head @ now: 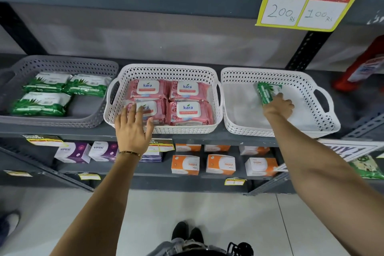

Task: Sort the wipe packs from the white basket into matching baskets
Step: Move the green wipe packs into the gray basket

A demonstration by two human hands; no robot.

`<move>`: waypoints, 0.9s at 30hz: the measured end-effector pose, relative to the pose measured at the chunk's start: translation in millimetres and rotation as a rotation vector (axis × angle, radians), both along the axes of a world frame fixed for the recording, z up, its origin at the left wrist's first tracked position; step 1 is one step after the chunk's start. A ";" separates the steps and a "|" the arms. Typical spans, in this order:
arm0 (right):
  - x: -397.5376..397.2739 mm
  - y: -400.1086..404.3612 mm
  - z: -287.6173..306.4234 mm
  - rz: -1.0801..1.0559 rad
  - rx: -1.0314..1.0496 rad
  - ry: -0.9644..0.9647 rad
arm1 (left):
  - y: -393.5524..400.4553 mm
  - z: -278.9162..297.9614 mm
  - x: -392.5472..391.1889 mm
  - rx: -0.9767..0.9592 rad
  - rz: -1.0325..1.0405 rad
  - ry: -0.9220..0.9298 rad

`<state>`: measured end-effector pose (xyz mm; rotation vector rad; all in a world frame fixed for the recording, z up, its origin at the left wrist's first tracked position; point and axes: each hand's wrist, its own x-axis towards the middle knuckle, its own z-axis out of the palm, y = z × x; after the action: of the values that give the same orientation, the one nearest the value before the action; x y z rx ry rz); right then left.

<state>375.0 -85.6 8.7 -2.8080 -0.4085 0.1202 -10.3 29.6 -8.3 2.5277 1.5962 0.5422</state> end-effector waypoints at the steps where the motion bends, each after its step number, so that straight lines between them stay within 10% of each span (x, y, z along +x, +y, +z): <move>1: -3.6 -0.7 -0.4 0.001 0.013 -0.010 | -0.5 -0.1 -0.4 -0.001 -0.005 0.002; 15: -130.0 37.8 59.0 0.129 0.457 -0.261 | 27.5 3.6 -54.2 0.038 -0.271 0.048; 27: -368.0 170.1 72.3 0.802 0.494 0.061 | 137.9 17.2 -246.2 0.015 -0.256 0.107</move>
<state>6.9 84.6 81.0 -2.0127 -1.3180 0.2328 -256.5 167.5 8.9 2.7571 1.2720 0.3972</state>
